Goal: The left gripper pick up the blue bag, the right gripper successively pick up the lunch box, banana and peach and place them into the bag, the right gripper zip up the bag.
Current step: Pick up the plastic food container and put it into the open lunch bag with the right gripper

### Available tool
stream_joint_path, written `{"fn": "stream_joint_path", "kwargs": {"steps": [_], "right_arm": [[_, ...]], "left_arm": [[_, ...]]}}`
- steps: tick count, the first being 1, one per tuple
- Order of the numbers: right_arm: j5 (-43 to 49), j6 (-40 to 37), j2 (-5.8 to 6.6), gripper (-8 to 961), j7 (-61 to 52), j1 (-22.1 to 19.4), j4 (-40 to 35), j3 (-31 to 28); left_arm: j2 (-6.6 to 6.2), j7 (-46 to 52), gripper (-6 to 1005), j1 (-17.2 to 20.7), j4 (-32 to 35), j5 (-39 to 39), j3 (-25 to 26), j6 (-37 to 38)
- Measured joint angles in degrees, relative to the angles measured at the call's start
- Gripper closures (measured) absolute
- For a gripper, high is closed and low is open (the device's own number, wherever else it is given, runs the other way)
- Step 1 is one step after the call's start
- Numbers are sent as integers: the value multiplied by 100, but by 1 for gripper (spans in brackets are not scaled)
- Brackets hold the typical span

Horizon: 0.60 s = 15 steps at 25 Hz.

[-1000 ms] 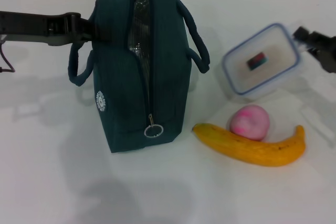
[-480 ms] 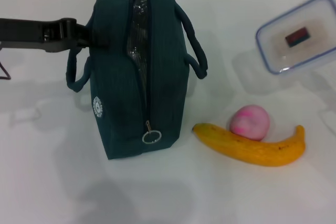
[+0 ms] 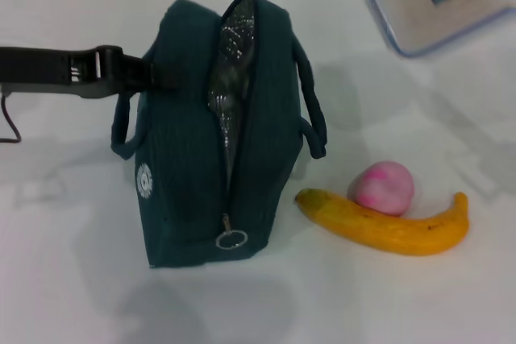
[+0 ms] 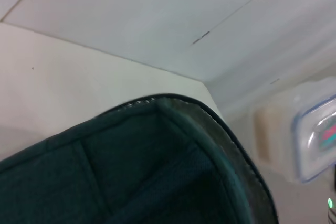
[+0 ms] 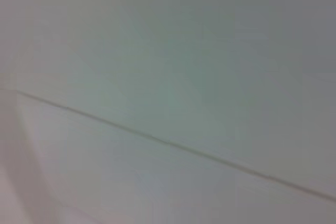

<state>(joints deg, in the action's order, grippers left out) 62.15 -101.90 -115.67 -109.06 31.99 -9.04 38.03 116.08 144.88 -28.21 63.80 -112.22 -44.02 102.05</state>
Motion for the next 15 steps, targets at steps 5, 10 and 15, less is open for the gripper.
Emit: {"fn": "stream_joint_path", "kwargs": {"steps": [5, 10, 15], "right_arm": [[-121, -179, -51, 848, -127, 537, 110, 59], [-106, -120, -52, 847, -133, 1092, 265, 179], [-95, 103, -52, 845, -73, 1500, 479, 444]], "left_arm": [[-6, -189, 970, -75, -372, 0, -10, 0], [-7, -323, 970, -154, -603, -2, -11, -5], [36, -400, 970, -240, -729, 12, -12, -8]]}}
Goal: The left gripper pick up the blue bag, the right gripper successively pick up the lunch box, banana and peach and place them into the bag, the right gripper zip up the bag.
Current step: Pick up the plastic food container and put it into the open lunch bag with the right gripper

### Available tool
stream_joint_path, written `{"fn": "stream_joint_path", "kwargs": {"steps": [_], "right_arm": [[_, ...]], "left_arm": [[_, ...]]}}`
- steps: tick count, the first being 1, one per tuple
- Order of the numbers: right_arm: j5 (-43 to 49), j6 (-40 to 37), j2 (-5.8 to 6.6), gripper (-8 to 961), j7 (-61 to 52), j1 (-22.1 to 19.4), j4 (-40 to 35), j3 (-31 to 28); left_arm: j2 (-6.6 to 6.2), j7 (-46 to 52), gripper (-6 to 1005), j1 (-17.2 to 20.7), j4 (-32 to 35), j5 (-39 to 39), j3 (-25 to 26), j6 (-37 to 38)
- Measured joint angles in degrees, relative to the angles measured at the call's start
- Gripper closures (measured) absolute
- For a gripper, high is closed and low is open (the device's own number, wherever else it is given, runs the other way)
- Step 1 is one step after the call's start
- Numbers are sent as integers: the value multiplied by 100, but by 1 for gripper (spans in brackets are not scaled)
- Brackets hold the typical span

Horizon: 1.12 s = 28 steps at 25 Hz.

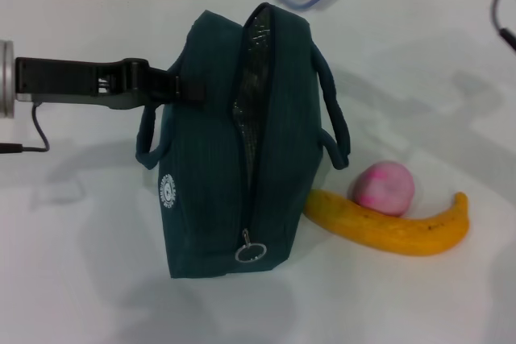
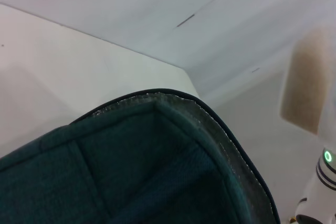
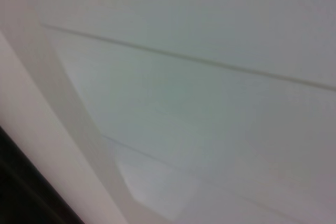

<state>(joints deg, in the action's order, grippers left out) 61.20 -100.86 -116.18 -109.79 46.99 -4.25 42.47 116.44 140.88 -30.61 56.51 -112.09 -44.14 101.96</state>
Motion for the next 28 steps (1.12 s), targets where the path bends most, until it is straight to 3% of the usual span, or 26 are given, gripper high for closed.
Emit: {"fn": "stream_joint_path", "kwargs": {"steps": [12, 28], "right_arm": [[14, 1296, 0, 842, 180, 102, -34, 1019], [-27, 1720, 0, 837, 248, 179, -339, 2135]], "left_arm": [[19, -24, 970, -79, -129, 7, -35, -4], [35, -176, 970, 72, -132, 51, 425, -212]]}}
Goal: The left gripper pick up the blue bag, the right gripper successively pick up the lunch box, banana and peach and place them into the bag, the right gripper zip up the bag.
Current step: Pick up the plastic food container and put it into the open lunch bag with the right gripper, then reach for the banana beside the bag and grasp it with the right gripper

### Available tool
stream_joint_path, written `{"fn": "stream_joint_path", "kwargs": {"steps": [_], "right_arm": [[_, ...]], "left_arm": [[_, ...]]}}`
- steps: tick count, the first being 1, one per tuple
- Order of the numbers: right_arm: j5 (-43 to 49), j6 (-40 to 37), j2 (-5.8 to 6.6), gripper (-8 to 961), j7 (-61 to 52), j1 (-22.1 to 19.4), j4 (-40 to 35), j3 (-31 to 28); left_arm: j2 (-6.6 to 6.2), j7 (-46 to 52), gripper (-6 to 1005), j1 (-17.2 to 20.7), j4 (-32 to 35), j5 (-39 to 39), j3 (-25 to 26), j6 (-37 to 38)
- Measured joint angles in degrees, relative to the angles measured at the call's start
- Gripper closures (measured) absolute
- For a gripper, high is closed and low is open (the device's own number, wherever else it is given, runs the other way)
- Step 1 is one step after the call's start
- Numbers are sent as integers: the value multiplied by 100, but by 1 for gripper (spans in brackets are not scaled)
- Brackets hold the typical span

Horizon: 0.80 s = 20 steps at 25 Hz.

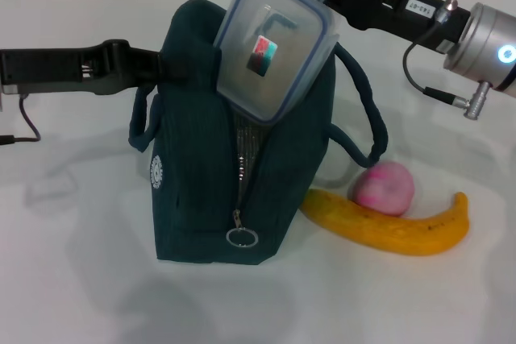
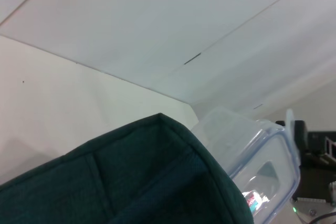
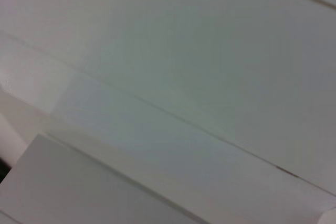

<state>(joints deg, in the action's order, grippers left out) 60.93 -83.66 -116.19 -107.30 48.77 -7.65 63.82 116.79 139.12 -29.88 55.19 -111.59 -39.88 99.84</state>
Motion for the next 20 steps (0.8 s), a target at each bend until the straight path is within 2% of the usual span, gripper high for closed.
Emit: {"fn": "stream_joint_path", "kwargs": {"steps": [5, 10, 14, 17, 19, 20], "right_arm": [[-38, -19, 0, 836, 4, 33, -73, 76], [-42, -67, -1, 753, 8, 83, -144, 80], [9, -82, 2, 687, 44, 11, -529, 153], [56, -36, 56, 637, 138, -124, -1094, 592], [227, 24, 125, 398, 219, -284, -1519, 820], [471, 37, 187, 361, 260, -398, -1819, 873]], "left_arm": [[16, 1, 970, -29, -76, -15, -23, 0], [14, 1, 970, -40, -126, -18, -21, 0], [-1, 6, 970, 21, -128, -17, -15, 5], [-42, -10, 970, 123, -136, -18, 15, 7], [-47, -62, 970, 160, -174, -19, 23, 8], [-44, -110, 970, 163, -214, -20, 23, 9]]}}
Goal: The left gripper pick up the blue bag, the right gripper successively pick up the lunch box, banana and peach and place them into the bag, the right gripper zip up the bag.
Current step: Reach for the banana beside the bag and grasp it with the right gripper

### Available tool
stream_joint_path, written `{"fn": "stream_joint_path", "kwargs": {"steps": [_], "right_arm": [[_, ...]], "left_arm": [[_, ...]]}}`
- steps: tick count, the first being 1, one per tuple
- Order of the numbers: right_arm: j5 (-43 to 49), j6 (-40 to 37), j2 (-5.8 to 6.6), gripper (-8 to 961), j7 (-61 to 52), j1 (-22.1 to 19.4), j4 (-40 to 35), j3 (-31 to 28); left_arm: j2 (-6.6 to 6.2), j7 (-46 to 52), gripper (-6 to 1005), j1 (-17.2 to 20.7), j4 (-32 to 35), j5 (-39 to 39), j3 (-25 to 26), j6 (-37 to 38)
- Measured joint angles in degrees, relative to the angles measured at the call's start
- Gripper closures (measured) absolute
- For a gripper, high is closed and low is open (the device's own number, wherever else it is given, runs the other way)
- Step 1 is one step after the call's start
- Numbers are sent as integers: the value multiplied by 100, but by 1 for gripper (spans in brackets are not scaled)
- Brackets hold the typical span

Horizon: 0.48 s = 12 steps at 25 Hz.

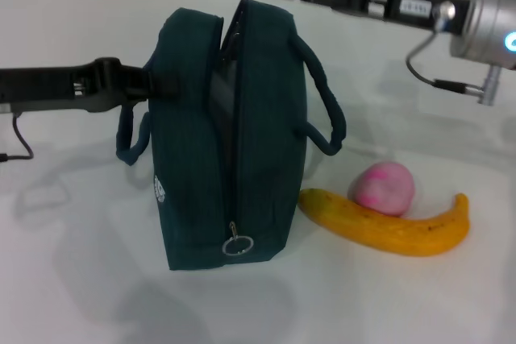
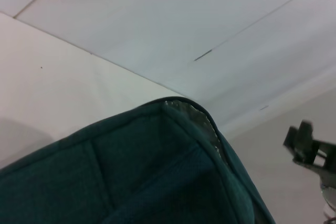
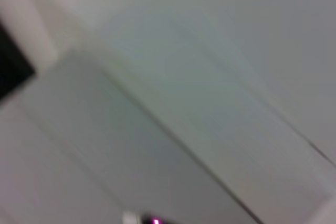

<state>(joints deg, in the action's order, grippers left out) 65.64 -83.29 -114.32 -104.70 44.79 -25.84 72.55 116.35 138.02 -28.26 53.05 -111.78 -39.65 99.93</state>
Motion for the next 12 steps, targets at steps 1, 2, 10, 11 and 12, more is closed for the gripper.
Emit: {"fn": "stream_joint_path", "kwargs": {"steps": [1, 2, 10, 11, 12], "right_arm": [[324, 1, 79, 324, 23, -96, -288, 0], [666, -5, 145, 288, 11, -134, -500, -9], [3116, -255, 742, 213, -418, -170, -2200, -21], [3438, -317, 787, 212, -514, -146, -2446, -21], [3765, -407, 808, 212, -611, -112, -2657, -20]], "left_arm": [[10, -34, 970, 1, -32, 0, 1, 0], [22, -64, 970, 5, -55, 1, 1, 0], [106, -162, 970, 57, -67, 26, 19, 0], [112, -168, 970, 58, -67, 30, 19, -1], [117, -168, 970, 58, -67, 30, 19, -1]]}}
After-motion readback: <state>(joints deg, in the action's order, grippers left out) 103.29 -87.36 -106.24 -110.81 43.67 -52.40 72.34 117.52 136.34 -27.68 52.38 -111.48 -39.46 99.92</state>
